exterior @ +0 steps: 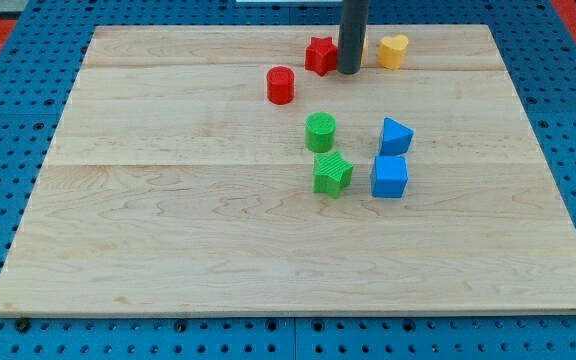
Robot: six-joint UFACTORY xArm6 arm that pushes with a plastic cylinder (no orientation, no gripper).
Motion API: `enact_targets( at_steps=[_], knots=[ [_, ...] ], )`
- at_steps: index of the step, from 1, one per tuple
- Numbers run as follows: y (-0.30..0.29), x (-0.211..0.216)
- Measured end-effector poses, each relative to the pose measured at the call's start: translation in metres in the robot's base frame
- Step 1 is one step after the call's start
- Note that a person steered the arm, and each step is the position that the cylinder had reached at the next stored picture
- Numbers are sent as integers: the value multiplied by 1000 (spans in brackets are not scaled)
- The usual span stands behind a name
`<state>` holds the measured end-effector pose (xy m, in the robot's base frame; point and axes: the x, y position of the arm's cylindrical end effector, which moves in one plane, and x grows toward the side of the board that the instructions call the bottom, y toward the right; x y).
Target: Group up the red and yellow blocks
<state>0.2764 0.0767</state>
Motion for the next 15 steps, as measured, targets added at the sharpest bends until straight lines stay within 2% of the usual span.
enact_targets(
  at_steps=[1, 2, 3, 5, 6, 7, 8, 9, 10, 11, 12, 13, 14, 15],
  knots=[
    [19, 25],
    [98, 14],
    [83, -23],
    [2, -30],
    [21, -30],
    [111, -23],
    [113, -83],
    [71, -85],
    [-2, -84],
    [-28, -48],
    [-44, -47],
    [-103, -75],
    [-165, -39],
    [-180, 27]
  ],
)
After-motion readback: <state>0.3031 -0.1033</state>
